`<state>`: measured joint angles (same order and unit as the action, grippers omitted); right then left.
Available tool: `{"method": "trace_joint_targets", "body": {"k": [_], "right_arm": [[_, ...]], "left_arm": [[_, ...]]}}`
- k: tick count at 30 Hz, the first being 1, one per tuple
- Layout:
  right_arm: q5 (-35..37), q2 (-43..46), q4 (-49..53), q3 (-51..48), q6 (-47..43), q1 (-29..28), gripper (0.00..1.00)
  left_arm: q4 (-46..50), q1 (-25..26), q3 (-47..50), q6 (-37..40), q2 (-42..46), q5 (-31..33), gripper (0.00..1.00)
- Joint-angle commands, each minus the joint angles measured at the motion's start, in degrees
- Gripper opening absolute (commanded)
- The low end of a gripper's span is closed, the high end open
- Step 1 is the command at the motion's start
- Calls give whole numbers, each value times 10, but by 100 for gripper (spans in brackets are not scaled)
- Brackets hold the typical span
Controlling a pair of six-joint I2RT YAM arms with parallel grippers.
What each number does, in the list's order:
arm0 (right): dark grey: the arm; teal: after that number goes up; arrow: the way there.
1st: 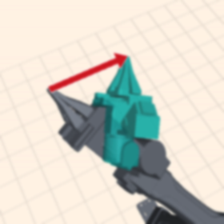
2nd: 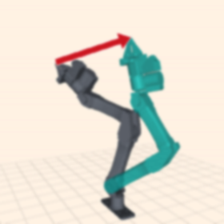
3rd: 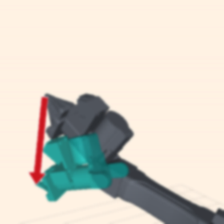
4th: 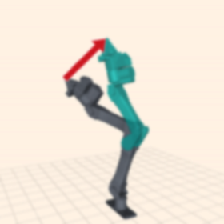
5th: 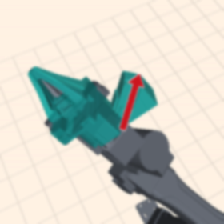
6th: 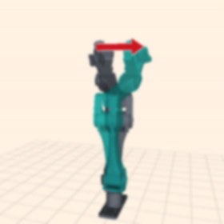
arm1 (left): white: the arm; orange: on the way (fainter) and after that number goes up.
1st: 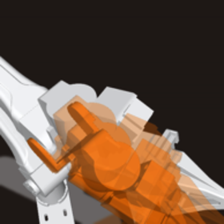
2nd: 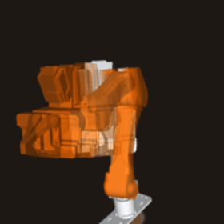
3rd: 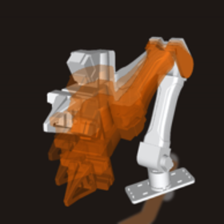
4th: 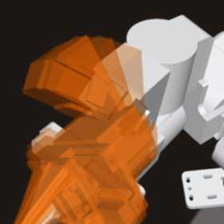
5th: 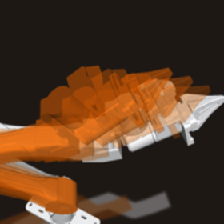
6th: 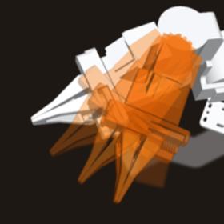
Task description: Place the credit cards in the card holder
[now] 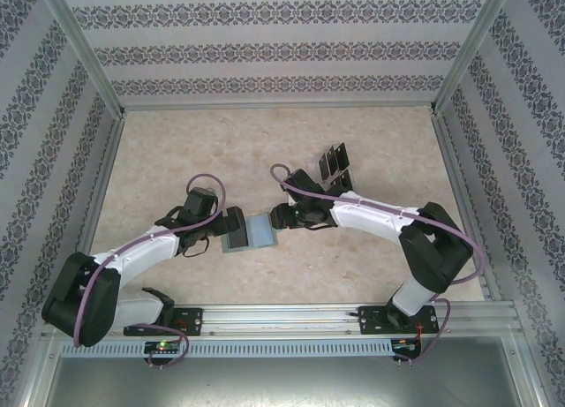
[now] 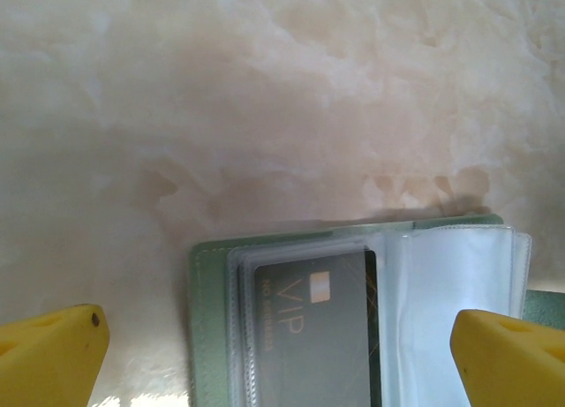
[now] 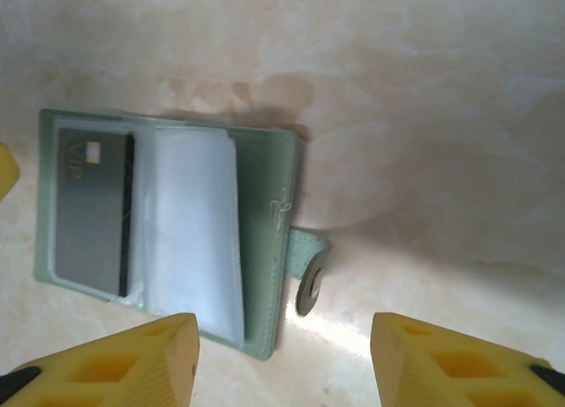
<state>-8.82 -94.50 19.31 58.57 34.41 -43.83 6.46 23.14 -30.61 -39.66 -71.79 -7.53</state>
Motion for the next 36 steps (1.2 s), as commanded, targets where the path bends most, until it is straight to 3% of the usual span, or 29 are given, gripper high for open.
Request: {"method": "trace_joint_targets", "body": {"k": [1,18,36], "right_arm": [[-5,-26,-26,-3,-7,6,51],[-35,-54,-62,-22,1,23,2],[-52,-61,-88,-30,12,27,0]], "left_arm": [[-49,-5,5,4,-10,-20,100],[-129,-5,20,-22,-77,-76,100],[-140,12,9,-66,18,-98,100]]}}
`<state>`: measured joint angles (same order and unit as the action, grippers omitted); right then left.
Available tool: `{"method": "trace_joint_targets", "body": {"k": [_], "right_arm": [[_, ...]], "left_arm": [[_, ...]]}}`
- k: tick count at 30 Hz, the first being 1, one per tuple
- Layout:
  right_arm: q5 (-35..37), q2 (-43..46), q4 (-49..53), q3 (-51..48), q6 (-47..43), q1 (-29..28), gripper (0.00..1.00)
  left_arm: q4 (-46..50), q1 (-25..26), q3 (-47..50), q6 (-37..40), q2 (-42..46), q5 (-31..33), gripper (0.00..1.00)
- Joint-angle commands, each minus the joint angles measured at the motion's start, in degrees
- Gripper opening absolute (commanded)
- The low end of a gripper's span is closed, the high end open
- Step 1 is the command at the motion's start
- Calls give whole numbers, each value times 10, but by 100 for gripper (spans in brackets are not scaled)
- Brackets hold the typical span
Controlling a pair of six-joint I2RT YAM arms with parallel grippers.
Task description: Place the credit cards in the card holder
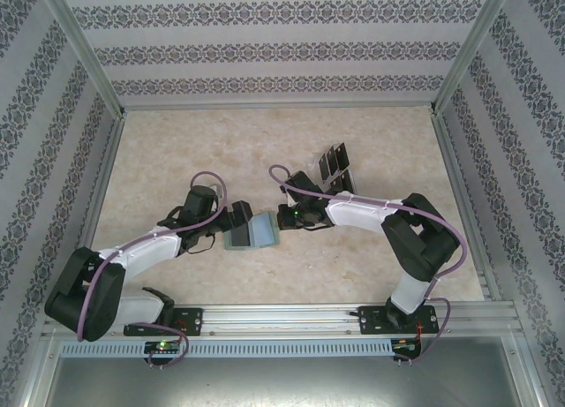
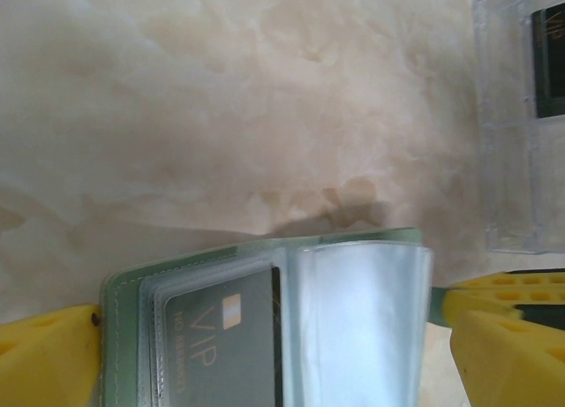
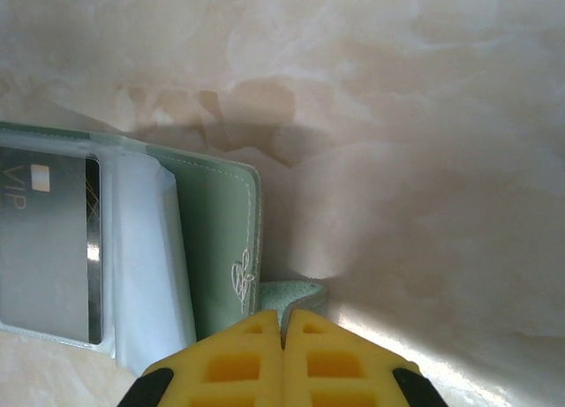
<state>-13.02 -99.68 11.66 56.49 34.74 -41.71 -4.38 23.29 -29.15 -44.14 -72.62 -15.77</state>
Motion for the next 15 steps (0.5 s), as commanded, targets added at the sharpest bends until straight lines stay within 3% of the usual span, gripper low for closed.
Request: {"method": "trace_joint_targets", "body": {"k": [1,6,11,15], "right_arm": [[-9,-10,-11,-9,8,6,0],[-12,-8,-12,-6,7,8,1],[-11,9,-15,-9,10,18,23],[-7,55,-13,-25,16,38,34]], "left_arm": [[-31,11,-7,-24,33,-15,100],[-27,28,-28,-35,53,-10,100],[-42,65,-53,-44,21,2,100],[-64,100,-70,-53,-17,19,100]]}}
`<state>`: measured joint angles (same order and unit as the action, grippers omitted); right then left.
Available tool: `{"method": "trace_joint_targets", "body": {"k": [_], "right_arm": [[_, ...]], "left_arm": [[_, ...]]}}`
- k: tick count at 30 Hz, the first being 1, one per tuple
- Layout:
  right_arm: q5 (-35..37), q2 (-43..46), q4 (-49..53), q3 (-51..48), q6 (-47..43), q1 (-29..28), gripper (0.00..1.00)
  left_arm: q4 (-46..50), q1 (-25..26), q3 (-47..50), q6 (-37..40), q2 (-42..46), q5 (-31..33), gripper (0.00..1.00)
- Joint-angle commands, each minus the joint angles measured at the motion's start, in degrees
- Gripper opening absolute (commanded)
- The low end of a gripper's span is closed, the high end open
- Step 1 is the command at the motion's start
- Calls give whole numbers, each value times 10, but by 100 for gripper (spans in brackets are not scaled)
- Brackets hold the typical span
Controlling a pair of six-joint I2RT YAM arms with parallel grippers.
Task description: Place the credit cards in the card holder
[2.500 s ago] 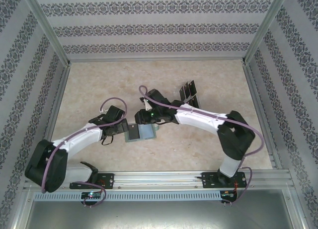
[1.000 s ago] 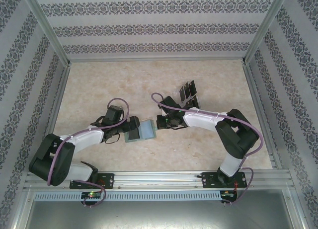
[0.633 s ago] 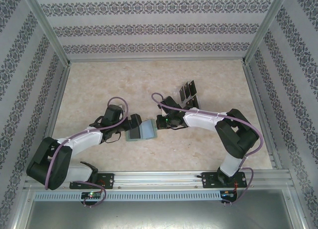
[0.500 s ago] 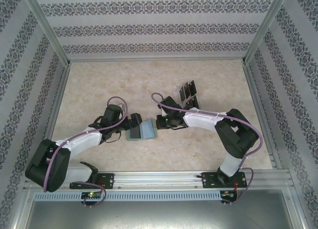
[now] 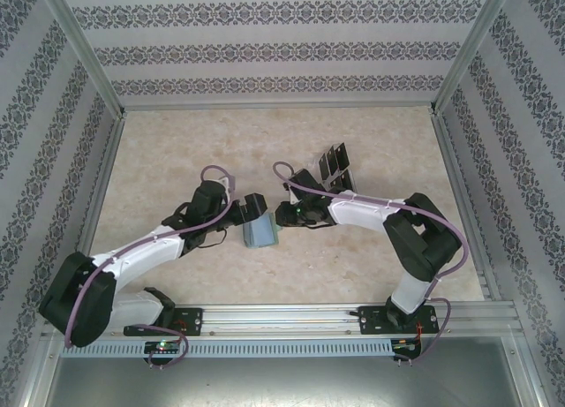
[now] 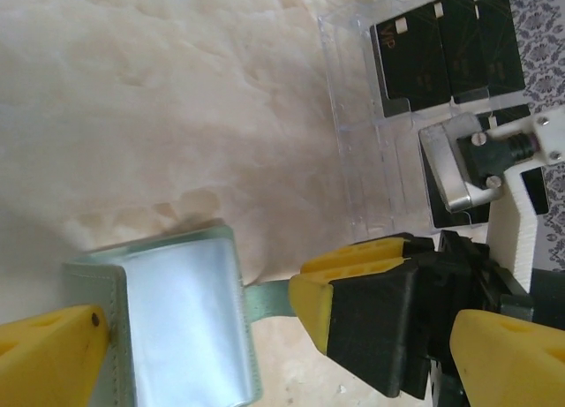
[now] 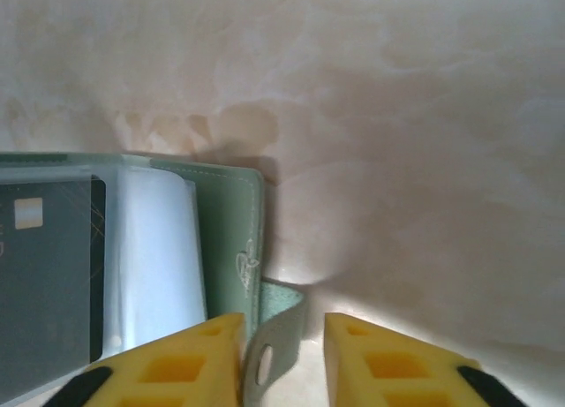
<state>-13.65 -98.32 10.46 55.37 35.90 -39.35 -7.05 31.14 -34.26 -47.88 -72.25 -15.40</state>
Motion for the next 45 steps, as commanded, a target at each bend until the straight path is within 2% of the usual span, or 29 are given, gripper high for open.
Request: {"method": "trace_joint_targets", "body": {"k": [1,11,16,19,27,33,36,40,42,45], "right_arm": [[1,56,0,-20,6,21,36],[11,210,38,-116,25,97,36],[4,251,47,-139,28,97,36],[-1,261,38,-143,36,74,33],[19,261,-16,-138,68,-40,29],[28,226,-42,-114,84,-93,28],[28,201,-44,-99,83,-110,28],[34,174,-43,-86,79,-113,29],[38,165,-40,-79,71,-111,29],[33,151,-40,-74,64,-102,29]], "left_arm": [[-44,29,-22,-18,-29,18,100],[-106,103,-64,-49,-128,70,100],[-80,102,-78,-39,-118,106,100],[-45,99,-94,-22,-102,126,100],[-12,66,-108,-5,-73,136,100],[10,32,-104,5,-51,141,100],[69,7,-103,16,-4,168,100],[217,-38,-103,10,53,209,100],[256,-60,-81,12,74,205,100],[261,-88,-26,9,105,179,100]]}}
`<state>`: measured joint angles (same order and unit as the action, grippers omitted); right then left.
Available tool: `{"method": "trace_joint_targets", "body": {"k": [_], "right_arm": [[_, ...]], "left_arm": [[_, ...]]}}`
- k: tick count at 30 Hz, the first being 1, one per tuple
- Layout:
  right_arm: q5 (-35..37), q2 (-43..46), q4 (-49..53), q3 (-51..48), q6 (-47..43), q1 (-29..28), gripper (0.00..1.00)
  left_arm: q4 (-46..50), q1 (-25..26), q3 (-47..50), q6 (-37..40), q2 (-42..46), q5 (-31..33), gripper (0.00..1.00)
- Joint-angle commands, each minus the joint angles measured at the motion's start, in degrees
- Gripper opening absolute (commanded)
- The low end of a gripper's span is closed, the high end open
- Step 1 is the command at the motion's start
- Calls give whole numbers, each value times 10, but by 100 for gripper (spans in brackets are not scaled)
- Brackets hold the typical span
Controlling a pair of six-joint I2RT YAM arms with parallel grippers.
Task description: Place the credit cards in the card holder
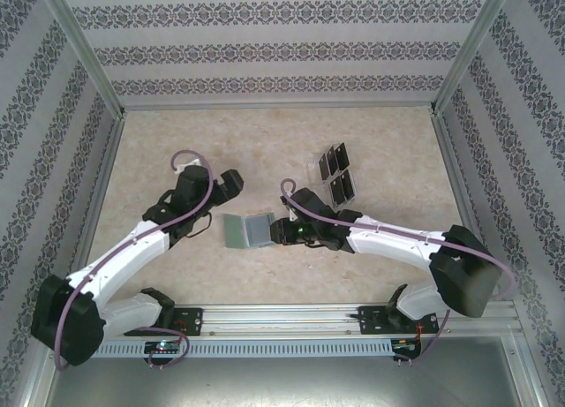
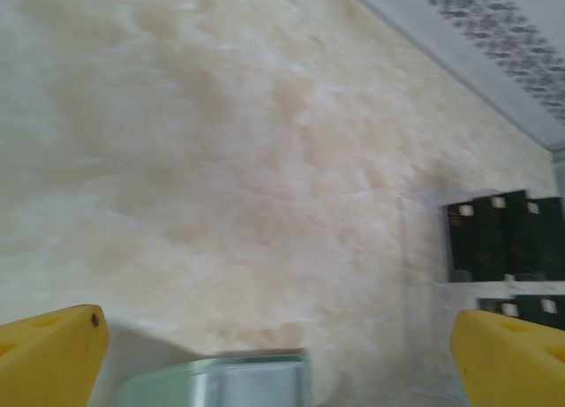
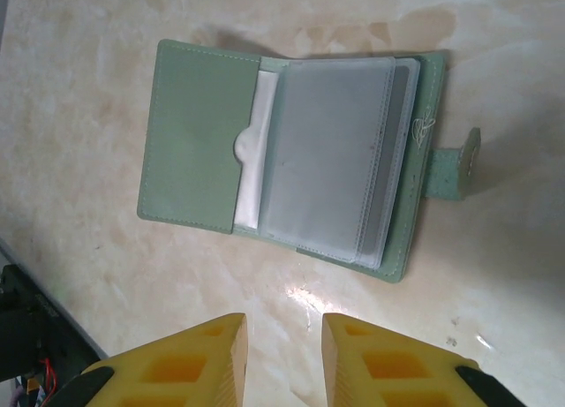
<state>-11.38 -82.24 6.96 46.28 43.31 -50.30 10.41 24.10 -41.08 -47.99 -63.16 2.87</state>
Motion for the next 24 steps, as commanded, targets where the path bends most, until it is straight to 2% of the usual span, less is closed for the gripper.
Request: {"method": "trace_joint_targets", "body": {"k": [1,6,12,20,24], "right_arm": [[9,-12,-6,18,-11,11,29],[5,-16,-4,18,-17,27,29],[5,-5,2,12,-24,44,29],[6,21,9,-5,-30,62,29],[4,33,10,-15,-32,73,29]], "left_arm": [[78,-22,62,7,24,-14,100],[6,-24,121,-5,21,-71,100],[-80,-21,128,-14,-25,-141,100],[-142,-2,118,-32,-104,-169,100],[-170,27,104,-40,-110,-169,100]]}}
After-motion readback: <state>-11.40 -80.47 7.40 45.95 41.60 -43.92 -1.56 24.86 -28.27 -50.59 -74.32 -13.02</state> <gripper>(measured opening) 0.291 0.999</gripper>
